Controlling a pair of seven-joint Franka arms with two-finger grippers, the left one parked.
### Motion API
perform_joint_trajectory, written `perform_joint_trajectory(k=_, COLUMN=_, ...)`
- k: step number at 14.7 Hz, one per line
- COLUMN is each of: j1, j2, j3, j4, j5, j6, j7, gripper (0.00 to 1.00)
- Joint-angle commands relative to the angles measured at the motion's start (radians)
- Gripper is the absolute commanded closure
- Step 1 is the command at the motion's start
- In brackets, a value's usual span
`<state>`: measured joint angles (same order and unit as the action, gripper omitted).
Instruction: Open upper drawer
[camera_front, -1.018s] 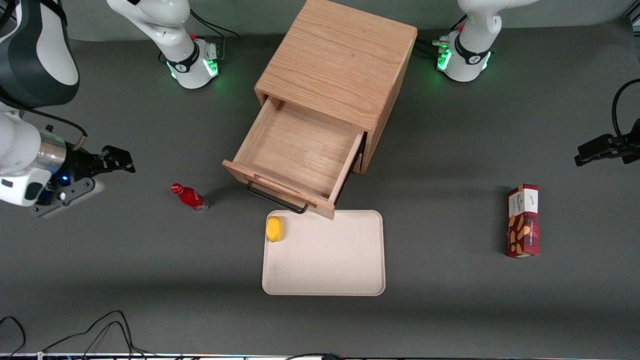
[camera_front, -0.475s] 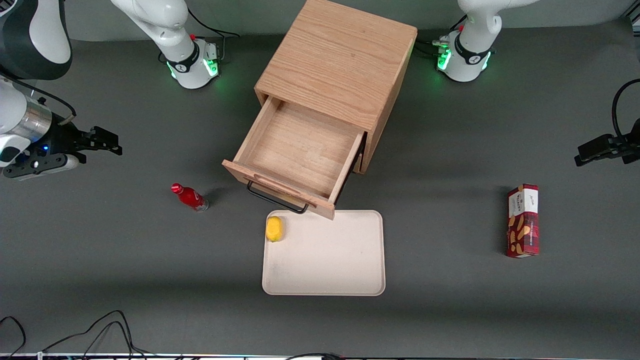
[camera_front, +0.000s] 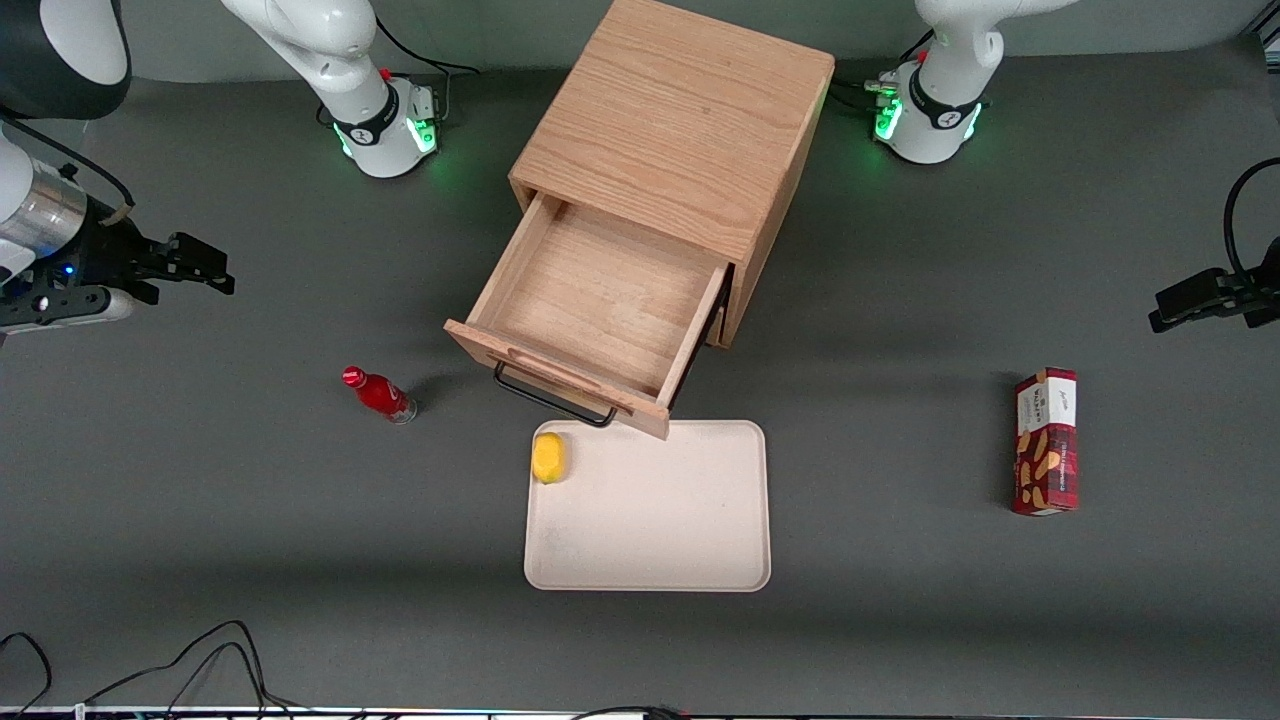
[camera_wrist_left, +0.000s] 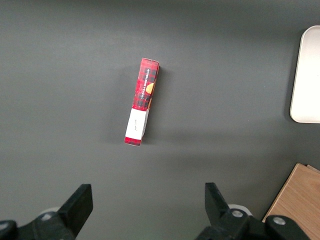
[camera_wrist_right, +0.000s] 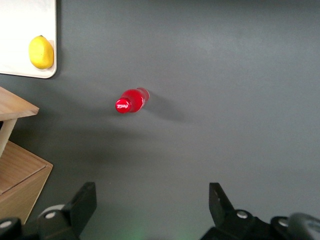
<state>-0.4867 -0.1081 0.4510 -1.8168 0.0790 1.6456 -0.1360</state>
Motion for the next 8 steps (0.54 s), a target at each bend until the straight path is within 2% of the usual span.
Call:
perform_joint_trajectory(k=1, j1=0.131, j2=0.044, j3=-0.055, j4=0.065, j5=-0.027, j6=-0.053, j7=0.027, gripper=0.0)
perform_joint_trajectory(k=3, j1=0.392, j2=0.042, j3=-0.318, j4=0.067, j5=-0.047, j6=-0.061, j7=0.032, gripper=0.0)
perform_joint_trajectory(k=4, j1=0.475, j2=0.039, j3=-0.412, j4=0.068, j5=-0.047, j6=-0.07, j7=0.032, gripper=0.0)
perform_joint_trajectory(k=6, j1=0.565, j2=0.039, j3=-0.503, j4=0.077, j5=-0.047, j6=-0.09, j7=0.032, gripper=0.0)
perform_joint_trajectory(k=8, j1=0.571, j2=0.039, j3=-0.509, j4=0.082, j5=-0.051, j6=-0.09, j7=0.03, gripper=0.0)
